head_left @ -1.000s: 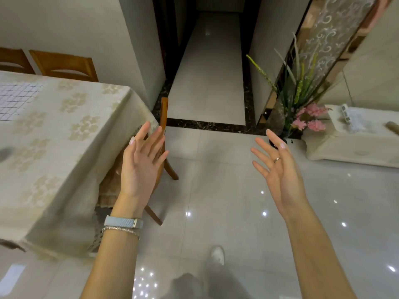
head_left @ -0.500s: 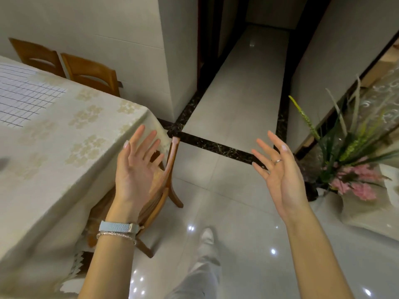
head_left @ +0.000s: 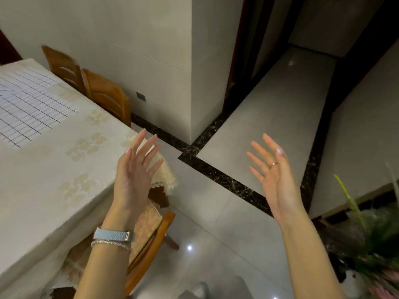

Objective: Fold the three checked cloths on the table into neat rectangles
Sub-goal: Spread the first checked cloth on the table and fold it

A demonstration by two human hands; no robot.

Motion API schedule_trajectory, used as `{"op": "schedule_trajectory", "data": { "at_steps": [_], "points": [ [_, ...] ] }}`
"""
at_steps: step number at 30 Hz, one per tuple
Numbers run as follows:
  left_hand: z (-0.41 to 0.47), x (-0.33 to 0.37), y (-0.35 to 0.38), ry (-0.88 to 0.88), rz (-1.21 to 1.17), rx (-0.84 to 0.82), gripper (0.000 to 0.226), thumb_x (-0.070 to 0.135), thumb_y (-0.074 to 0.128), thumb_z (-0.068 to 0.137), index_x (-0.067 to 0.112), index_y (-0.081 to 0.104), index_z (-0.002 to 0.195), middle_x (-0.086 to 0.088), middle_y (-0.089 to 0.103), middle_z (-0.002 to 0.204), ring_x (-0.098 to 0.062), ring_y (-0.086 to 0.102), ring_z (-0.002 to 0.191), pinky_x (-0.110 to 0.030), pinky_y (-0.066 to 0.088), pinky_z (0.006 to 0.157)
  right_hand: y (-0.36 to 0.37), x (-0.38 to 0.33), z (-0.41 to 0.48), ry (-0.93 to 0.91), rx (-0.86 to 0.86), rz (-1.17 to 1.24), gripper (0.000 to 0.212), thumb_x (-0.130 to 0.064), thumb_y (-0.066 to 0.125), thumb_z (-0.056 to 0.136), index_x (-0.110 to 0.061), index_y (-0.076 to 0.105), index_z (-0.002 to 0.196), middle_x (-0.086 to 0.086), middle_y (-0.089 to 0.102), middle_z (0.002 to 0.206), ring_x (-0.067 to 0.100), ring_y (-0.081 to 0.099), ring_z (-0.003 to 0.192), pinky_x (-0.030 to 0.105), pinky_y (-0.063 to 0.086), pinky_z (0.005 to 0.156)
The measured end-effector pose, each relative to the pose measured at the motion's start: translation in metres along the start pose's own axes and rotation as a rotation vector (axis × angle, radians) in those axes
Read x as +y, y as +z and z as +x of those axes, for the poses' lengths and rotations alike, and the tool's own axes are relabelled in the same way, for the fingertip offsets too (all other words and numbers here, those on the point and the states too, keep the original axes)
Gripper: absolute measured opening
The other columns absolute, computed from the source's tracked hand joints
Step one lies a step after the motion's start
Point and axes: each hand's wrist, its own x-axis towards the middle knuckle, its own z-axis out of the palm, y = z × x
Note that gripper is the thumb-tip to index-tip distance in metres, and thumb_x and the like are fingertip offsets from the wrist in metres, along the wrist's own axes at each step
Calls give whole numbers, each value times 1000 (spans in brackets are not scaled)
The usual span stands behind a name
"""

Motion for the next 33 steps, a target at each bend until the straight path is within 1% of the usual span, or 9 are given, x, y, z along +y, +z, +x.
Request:
{"op": "schedule_trajectory", "data": {
  "at_steps": [5,10,13,16,18,22,25,29,33],
  "points": [
    [63,-14,11,17,12,115,54,48,31,96,27,46,143,2,54,144,-20,50,133,-56,31,115,6,9,101,38,-111,8,41,-42,30,103,-34,50,139,-5,59,138,13,56,127,46,35,114],
    [130,-40,25,65,-5,248,55,48,34,94,26,46,144,0,54,144,-20,49,134,-54,30,115,8,24,207,69,-268,-10,43,-43,30,103,-33,47,141,-5,58,139,12,55,128,45,35,114],
    [171,-52,38,112,-21,349,54,46,34,96,26,46,144,-1,54,144,-20,49,134,-53,32,115,9,22,276,84,-367,-18,45,-46,33,100,-33,47,141,-5,58,139,13,55,128,46,35,114],
    [207,-59,52,138,-26,447,54,45,33,95,25,46,144,-2,55,144,-20,50,133,-50,35,112,16,15,341,119,-461,-8,52,-51,38,92,-33,48,140,-4,58,140,13,55,128,45,35,114],
    [227,-63,57,152,-39,519,55,46,36,93,25,47,143,-2,56,143,-21,52,132,-50,36,112,27,14,381,135,-520,-8,50,-50,37,93,-33,48,139,-3,57,140,14,55,129,46,35,114],
    [254,-64,56,168,-47,640,56,47,38,92,25,48,142,-2,57,142,-21,52,132,-51,34,112,55,20,440,198,-621,-2,41,-41,31,102,-33,48,138,-3,58,139,15,55,128,46,35,114],
    [273,-64,44,211,-63,731,54,46,35,95,25,47,143,-2,57,142,-22,51,133,-52,33,113,83,29,472,239,-706,-3,41,-42,32,100,-34,51,135,-4,60,137,15,56,127,46,35,114],
    [313,-60,19,270,-72,821,53,43,33,96,25,48,143,-4,57,141,-23,51,133,-54,32,114,136,37,521,234,-832,-36,46,-49,36,93,-37,51,134,-6,59,138,14,54,129,47,33,115],
    [361,-46,-18,349,-68,886,54,45,37,94,25,49,142,-3,57,141,-23,51,133,-53,33,113,196,45,564,204,-929,-50,49,-50,36,93,-35,49,137,-5,58,140,13,54,129,47,33,115]
  ]
}}
